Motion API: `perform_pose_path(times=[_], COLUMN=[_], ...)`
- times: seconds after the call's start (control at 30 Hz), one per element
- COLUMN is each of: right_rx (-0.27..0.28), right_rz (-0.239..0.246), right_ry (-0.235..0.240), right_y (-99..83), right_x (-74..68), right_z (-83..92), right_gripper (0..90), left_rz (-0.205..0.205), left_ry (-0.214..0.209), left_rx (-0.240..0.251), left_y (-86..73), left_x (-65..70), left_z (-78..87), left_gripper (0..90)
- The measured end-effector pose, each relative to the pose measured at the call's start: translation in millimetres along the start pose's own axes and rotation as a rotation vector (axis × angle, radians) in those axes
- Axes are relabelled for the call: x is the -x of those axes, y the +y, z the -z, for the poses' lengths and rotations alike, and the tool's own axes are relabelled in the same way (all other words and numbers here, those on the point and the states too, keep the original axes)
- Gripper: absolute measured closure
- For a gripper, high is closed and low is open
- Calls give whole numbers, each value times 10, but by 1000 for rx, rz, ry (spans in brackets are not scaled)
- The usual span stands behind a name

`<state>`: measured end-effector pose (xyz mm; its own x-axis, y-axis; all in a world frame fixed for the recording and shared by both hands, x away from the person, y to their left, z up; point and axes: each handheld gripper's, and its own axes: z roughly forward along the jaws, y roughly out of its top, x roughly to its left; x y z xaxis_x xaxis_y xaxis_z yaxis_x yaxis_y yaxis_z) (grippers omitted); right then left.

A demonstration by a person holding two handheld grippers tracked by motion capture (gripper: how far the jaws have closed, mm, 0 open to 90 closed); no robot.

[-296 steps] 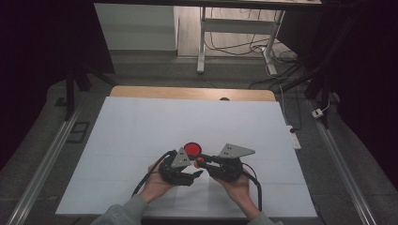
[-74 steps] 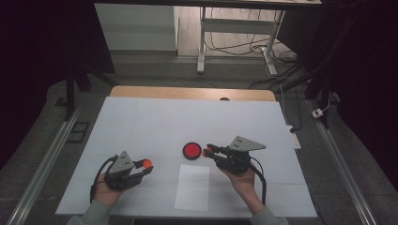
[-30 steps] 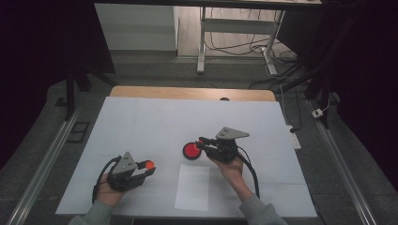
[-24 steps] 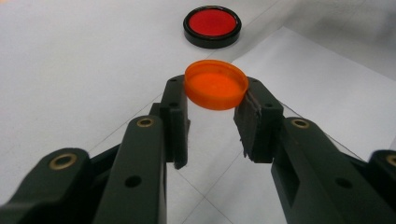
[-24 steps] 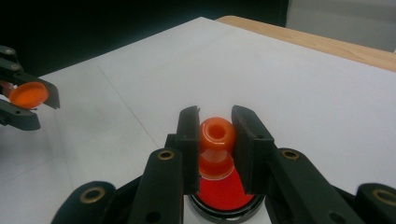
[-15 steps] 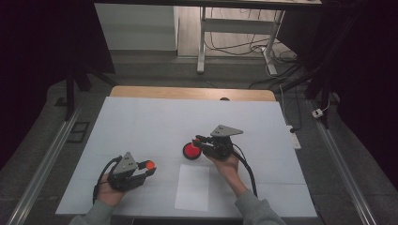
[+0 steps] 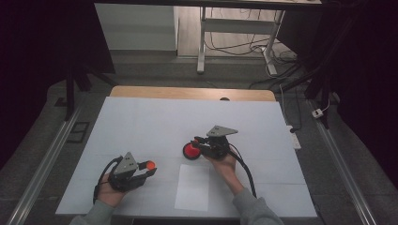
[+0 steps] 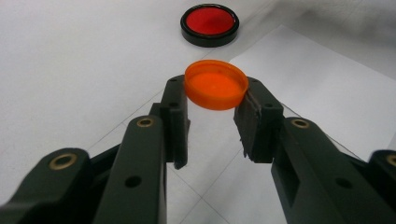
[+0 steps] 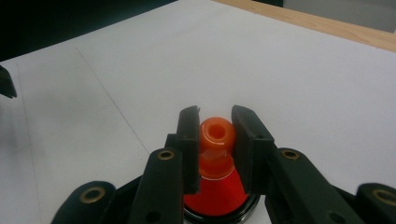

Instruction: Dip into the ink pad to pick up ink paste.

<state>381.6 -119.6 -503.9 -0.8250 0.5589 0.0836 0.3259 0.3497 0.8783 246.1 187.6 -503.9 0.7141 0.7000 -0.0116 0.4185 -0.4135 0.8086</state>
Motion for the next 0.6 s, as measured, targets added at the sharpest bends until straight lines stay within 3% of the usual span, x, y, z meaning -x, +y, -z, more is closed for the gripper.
perform_pose_path(times=[0.6], right_rx=[-27], right_rz=[16], right_ry=[-16], right_y=[-45], right_x=[26], right_z=[-119], right_gripper=[723], left_rz=[1], left_ry=[1], left_rx=[-6], left_y=[-1], left_x=[2], left_z=[-12], left_gripper=[656])
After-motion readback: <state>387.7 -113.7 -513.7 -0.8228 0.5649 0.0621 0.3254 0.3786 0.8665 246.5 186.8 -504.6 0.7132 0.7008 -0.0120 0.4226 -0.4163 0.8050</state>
